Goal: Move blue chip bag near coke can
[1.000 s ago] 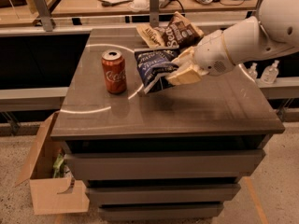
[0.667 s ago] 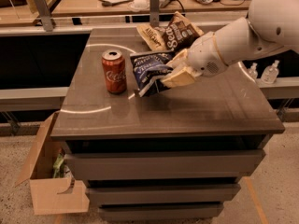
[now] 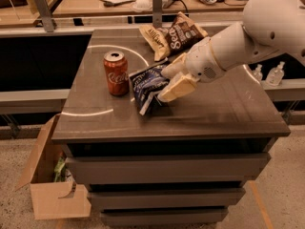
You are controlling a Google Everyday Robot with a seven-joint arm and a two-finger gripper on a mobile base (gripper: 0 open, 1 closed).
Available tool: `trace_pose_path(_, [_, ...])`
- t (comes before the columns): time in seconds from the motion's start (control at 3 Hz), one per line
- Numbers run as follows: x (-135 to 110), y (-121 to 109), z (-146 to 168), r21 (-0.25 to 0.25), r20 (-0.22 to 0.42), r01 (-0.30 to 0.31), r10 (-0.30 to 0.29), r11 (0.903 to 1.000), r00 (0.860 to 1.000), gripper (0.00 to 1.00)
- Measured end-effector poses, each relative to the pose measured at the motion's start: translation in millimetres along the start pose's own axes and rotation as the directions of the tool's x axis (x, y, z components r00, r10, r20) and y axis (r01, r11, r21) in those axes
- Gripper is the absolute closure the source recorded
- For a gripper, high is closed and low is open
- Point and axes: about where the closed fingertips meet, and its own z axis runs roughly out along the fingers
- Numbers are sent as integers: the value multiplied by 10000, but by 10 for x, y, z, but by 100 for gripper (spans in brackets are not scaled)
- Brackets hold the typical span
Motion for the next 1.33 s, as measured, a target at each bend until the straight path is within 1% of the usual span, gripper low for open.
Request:
trace_pose_path(0.33, [35, 36, 5, -78, 21, -229, 230, 9997, 9997, 0])
trace_pose_path(0.67, [175, 29, -100, 108, 109, -816, 815, 9966, 9966, 0])
trace_pose_path(1.0, [475, -41, -333, 635, 236, -1681, 1669, 9837, 9857, 0])
trace_pose_path(1.33, [769, -97, -625, 1194, 503, -2506, 2462, 9607, 9679, 0])
